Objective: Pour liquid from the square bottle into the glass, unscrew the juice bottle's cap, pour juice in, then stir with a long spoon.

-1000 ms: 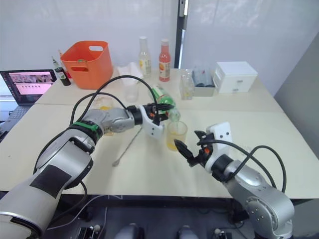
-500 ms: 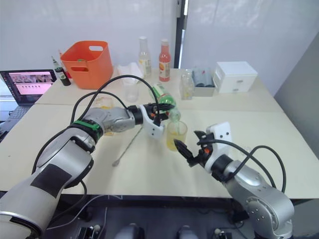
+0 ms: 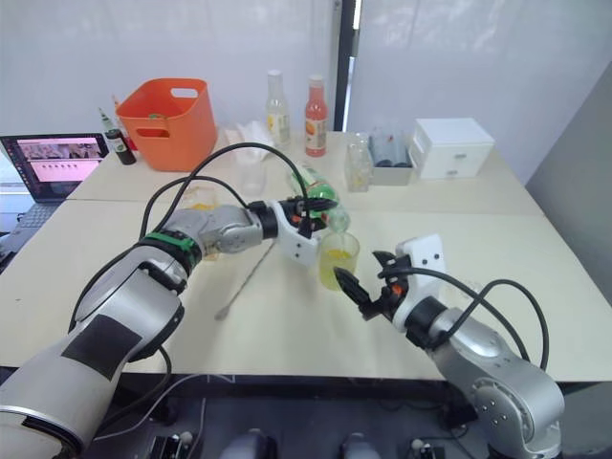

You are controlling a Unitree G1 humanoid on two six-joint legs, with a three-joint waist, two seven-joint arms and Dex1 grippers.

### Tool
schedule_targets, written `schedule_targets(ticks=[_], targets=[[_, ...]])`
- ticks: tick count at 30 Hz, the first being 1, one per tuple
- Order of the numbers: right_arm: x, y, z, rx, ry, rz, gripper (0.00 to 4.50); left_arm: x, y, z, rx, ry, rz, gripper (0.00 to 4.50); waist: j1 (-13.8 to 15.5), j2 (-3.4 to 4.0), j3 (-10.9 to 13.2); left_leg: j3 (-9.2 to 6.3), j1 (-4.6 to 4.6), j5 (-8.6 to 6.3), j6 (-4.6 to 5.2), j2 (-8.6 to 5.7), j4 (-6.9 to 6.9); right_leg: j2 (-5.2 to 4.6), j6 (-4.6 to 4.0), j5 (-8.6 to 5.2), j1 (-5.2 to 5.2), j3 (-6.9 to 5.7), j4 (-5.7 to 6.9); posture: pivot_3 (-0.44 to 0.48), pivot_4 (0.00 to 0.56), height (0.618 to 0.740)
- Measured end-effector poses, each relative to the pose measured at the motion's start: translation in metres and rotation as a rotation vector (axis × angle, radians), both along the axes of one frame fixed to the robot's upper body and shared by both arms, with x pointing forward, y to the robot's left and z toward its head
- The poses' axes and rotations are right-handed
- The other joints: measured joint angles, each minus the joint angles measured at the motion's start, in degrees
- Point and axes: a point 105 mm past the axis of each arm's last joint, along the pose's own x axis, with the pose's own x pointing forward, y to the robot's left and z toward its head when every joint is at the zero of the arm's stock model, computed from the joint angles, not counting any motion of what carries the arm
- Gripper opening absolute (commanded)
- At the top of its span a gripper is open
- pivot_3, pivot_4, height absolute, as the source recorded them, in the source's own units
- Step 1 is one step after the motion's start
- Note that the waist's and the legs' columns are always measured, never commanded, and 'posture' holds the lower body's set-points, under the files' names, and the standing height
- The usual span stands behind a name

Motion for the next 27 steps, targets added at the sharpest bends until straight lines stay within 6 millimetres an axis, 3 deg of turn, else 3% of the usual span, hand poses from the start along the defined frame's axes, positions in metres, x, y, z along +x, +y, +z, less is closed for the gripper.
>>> schedule_targets(ticks=[6,13,21,27], targets=[[0.000,0.000,-0.001,0.000,0.002,-0.001,4.48,0.000,0.002,-0.002,-0.056,0.125,0.015,1.34,-0.04,0.00,0.00,0.00,0.00,0.00,0.00,0.00,0.01,0.00,0.00,0.00,0.00,0.00,0.01,0.000,0.150,0.715],[0.000,-0.001,-0.002,-0.001,0.007,-0.004,4.48,0.001,0.012,0.004,-0.232,0.410,0.022,1.34,-0.09,0.00,0.00,-0.01,0.00,0.00,0.00,0.01,0.05,0.00,-0.01,0.00,0.00,0.00,0.03,0.000,0.150,0.715],[0.009,-0.010,-0.002,-0.033,0.011,-0.013,4.48,0.001,0.041,0.053,-0.451,0.645,-0.052,1.34,-0.46,0.01,0.00,-0.07,0.00,0.00,0.00,0.01,0.05,0.01,-0.01,0.00,0.02,-0.01,0.05,0.000,0.150,0.715],[0.017,-0.022,0.001,-0.072,0.001,-0.009,4.48,-0.011,0.083,0.094,-0.547,0.867,-0.111,1.34,-1.38,0.02,-0.01,-0.17,0.00,0.01,0.01,0.03,0.04,0.04,-0.01,0.00,0.03,-0.03,0.09,0.000,0.150,0.715]])
